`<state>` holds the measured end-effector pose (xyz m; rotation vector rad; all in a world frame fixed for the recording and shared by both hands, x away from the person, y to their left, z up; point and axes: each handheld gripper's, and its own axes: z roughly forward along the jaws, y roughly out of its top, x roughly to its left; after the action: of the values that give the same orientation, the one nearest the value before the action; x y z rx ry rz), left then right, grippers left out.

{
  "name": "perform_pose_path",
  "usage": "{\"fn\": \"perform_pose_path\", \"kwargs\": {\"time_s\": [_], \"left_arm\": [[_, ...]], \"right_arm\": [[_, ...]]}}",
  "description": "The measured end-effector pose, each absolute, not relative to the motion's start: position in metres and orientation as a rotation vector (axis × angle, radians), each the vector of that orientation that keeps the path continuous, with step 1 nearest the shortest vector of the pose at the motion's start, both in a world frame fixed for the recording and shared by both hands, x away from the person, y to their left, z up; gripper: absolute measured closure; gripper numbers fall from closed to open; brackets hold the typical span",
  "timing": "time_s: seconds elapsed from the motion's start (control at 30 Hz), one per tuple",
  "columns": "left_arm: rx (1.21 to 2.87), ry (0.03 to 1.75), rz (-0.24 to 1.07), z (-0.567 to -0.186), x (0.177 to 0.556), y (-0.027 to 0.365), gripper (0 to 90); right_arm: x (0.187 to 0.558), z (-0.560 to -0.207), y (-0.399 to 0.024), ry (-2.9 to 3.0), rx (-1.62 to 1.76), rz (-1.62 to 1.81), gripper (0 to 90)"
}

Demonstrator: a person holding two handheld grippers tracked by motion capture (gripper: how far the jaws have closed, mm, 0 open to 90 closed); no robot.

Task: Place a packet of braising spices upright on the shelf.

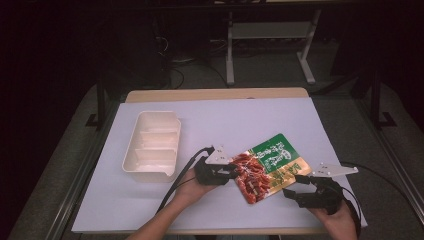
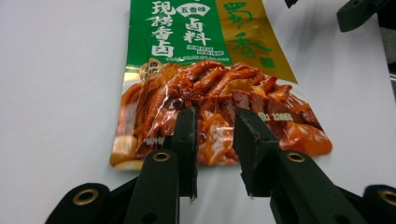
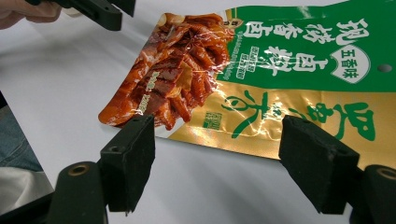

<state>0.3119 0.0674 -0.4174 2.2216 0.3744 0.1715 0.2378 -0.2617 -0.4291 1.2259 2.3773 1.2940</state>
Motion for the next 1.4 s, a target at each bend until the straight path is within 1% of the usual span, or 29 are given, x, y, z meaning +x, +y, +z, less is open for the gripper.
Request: {"fn": "perform_pose_path", "kwargs": {"time_s": [0.1, 0.47, 0.8, 0.97, 1.4], "left_arm": [[2.239, 0.364, 0.170, -0.418, 0.316, 0.060, 72.1], [2.295, 0.380, 0.157, -0.431, 0.328, 0.042, 89.3], [2.352, 0.396, 0.156, -0.442, 0.330, 0.038, 89.7], [2.356, 0.423, 0.116, -0.443, 0.332, 0.039, 89.9], [2.371, 0.421, 0.149, -0.443, 0.330, 0.037, 89.9]], "right_arm": [[0.237, -0.429, -0.262, 2.375, 1.227, 1.292, 25.9], [0.237, -0.430, -0.261, 2.368, 1.239, 1.253, 24.8], [0.238, -0.432, -0.268, 2.312, 1.313, 1.205, 24.1], [0.244, -0.437, -0.279, 2.250, 1.409, 1.198, 21.9], [0.256, -0.449, -0.298, 2.161, 1.619, 1.158, 22.3]]}}
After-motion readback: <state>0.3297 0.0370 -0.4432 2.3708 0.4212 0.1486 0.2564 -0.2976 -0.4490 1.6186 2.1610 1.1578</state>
